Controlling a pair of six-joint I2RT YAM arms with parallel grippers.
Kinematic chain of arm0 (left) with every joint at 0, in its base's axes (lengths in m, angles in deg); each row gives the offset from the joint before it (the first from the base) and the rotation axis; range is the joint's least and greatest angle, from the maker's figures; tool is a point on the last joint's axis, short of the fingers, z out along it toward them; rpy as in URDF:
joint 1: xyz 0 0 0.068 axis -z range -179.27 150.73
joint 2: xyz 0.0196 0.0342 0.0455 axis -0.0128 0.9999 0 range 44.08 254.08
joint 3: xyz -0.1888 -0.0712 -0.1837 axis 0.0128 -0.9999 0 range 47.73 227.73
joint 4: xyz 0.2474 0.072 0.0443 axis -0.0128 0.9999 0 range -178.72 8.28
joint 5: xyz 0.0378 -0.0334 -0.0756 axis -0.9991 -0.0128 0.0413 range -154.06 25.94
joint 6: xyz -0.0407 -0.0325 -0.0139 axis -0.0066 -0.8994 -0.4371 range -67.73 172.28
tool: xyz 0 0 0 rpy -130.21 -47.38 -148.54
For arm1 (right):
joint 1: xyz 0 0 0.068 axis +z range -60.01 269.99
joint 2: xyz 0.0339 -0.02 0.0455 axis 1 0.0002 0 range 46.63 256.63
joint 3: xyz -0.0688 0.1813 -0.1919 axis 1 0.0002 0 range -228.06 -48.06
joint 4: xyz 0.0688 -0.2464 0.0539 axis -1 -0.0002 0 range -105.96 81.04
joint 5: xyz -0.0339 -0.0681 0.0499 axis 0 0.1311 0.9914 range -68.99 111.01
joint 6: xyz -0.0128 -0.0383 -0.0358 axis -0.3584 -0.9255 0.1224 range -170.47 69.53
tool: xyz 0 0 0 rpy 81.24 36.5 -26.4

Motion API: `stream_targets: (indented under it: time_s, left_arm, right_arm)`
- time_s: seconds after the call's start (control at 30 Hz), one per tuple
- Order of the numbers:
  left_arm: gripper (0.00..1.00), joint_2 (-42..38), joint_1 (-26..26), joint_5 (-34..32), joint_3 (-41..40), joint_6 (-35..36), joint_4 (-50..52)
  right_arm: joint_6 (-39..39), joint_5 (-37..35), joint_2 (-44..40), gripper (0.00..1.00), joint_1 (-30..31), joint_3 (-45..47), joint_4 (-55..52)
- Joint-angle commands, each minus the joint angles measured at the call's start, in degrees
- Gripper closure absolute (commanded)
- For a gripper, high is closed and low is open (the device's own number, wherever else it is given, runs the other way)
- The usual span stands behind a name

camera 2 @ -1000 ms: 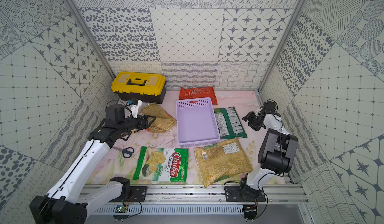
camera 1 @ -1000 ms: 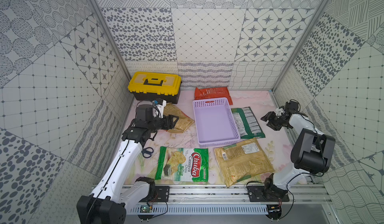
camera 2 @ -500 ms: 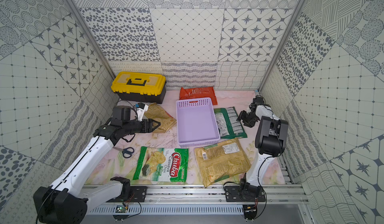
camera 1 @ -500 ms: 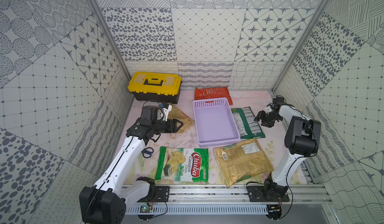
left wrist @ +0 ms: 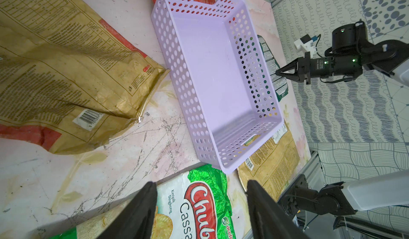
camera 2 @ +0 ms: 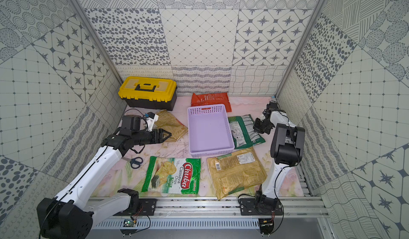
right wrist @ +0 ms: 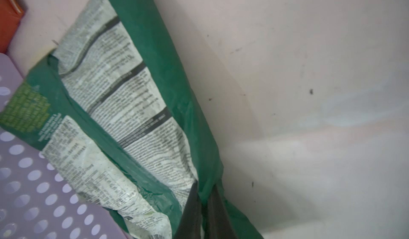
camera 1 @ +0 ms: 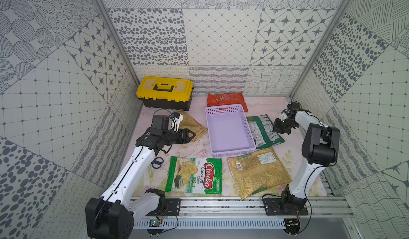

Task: Put the potato chips into the basket
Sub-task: Pick up the potato chip from the center of the board.

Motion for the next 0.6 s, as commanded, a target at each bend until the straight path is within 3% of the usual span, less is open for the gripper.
stream_targets:
  time_s: [0.0,0.33,0.57]
  left_arm:
    - [0.32,-0.59,0.01,0.07,-0.01,-0.77,-0.85]
    - [0.32,-1.16,0.01,0.35,-0.82,-2.01,-2.82]
    - [0.32,-0.84,0.01,-0.58,-1.89,-1.02,-3.86]
  right_arm:
    - [-0.05,-4.20,-6.87,1.00,0.25,-1.08,-1.36]
    - [4.36,-6.97,-22.47,1.00,1.19,-1.36,-4.86]
    - [6.85,-9.48,-30.42,1.00,3.76,-7.38,-9.18]
